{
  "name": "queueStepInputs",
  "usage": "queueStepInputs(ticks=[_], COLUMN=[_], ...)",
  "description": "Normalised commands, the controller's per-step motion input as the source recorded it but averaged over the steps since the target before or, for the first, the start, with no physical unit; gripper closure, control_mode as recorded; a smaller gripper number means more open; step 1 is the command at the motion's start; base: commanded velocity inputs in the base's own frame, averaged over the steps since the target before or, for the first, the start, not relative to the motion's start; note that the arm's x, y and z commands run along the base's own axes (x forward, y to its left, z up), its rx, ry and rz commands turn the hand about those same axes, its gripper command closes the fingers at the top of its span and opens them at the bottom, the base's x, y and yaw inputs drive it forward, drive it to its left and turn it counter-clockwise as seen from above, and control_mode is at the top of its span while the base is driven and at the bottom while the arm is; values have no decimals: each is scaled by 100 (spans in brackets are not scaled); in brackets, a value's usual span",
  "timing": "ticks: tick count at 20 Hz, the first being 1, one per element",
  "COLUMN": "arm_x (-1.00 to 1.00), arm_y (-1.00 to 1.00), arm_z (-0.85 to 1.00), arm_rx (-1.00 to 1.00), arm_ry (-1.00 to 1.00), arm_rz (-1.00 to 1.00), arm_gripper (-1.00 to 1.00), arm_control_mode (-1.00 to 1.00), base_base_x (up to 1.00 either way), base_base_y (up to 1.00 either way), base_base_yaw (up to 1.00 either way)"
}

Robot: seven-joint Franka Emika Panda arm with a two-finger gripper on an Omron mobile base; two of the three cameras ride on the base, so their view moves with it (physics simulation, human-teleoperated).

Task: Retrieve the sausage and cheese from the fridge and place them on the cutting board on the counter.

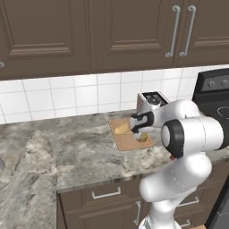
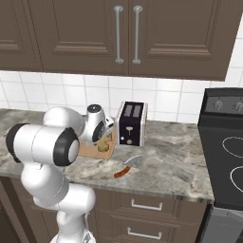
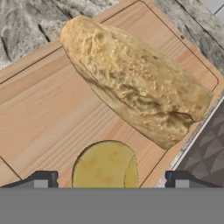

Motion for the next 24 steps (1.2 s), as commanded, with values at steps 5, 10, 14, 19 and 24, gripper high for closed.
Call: queueStepInputs(ticks=[5,10,14,19,24], arm_x=[-23,-86,-100,-99,-100], arm_y=[-13,-28,-14,-1,0], arm_z=[64,80,96,99,100], arm_rx=[0,1,5,12,22], arm_ry=[-1,0,0,1,0], arm_rz=[0,-7,-14,-20,-26], arm_gripper=[-100,-100,-100,-100,-100], arm_control_mode=[-100,-100,-100,-100,-100], base_base_x=[0,0,0,0,0], base_base_y=[0,0,0,0,0], base_base_yaw=[0,0,0,0,0])
